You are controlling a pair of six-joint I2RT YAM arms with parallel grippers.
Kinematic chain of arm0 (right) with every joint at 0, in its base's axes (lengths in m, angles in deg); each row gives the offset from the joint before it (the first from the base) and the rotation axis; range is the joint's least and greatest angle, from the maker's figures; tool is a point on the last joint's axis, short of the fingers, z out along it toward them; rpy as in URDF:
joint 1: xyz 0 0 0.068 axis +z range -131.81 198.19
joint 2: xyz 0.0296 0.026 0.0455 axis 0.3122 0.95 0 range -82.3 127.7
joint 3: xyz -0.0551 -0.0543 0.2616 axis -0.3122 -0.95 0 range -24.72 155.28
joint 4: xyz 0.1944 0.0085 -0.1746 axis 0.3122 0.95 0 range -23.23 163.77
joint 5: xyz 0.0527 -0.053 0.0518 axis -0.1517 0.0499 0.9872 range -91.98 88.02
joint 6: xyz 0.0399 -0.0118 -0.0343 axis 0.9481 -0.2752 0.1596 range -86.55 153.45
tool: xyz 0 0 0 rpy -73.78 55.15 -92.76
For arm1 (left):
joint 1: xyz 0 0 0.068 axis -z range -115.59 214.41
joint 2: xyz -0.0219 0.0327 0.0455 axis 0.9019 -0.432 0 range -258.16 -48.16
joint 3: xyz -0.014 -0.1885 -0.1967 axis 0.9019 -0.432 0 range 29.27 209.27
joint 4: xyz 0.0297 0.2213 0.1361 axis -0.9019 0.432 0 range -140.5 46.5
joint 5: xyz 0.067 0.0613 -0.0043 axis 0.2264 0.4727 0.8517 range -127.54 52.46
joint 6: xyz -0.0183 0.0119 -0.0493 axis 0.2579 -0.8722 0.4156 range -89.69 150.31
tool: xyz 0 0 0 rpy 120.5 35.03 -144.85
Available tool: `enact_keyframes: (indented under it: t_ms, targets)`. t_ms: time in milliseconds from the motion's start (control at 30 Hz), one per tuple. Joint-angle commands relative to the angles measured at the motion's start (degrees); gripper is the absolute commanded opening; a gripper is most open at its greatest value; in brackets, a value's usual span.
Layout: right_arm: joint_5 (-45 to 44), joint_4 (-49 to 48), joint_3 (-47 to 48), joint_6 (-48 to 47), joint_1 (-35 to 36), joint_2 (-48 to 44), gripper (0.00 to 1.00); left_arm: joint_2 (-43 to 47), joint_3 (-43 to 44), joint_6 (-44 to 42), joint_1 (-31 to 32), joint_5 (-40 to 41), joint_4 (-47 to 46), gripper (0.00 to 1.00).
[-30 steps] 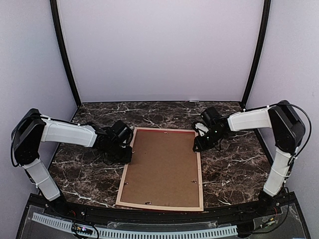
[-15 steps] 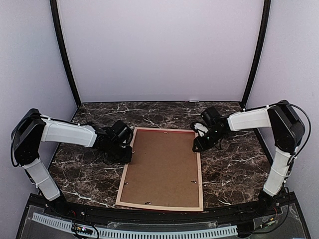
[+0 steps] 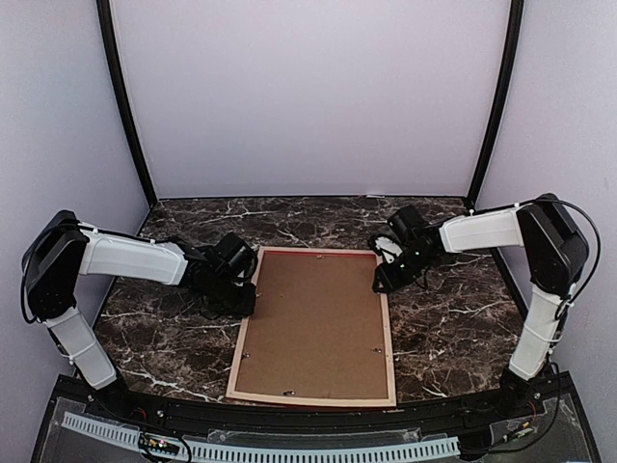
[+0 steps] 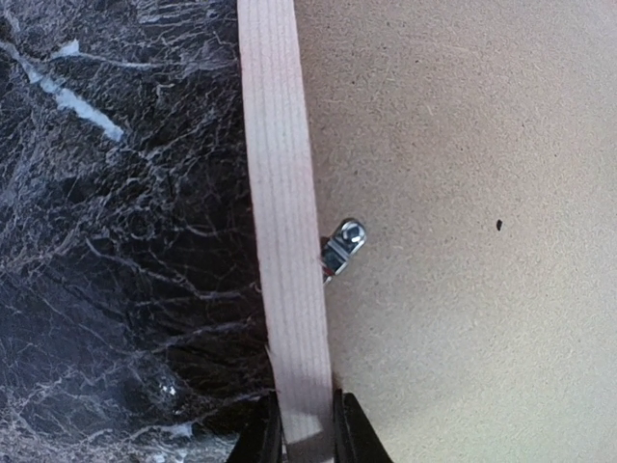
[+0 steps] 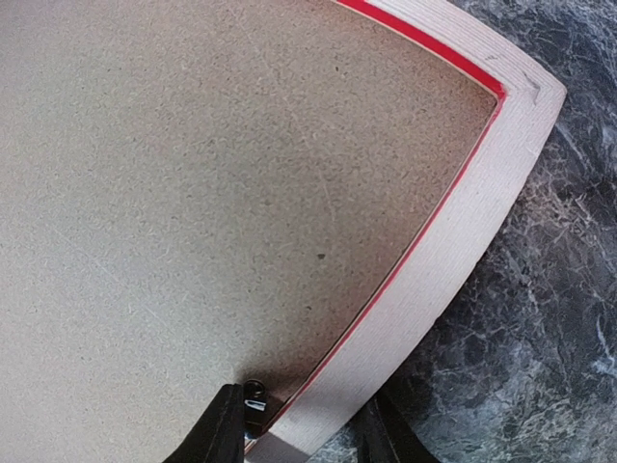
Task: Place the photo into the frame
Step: Press the fastener onto the backboard.
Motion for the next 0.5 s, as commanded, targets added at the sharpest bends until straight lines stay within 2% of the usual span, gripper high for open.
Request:
enact_keyframes:
  t_ms: [0, 100, 200, 467]
  targets:
    - [-0.4, -0.7, 2.1, -7.6, -1.1, 2.5, 0.24, -0.3, -1.6, -1.6, 0.6, -2.5, 2.9, 0.03]
    - [0.3, -0.3, 3.7, -8.7, -2.0, 2.9, 0.24, -0.1, -2.0, -1.2, 0.7, -5.2, 1.6, 0.04]
    - [1.2, 0.7, 5.5, -8.9, -2.6, 3.9, 0.28, -0.2, -2.2, -0.6, 0.8, -6.4, 0.2, 0.08]
    - [1.7, 0.3, 5.4, -6.4, -2.7, 3.1, 0.54, -1.1, -0.9, -0.2, 0.9, -6.8, -0.3, 0.15]
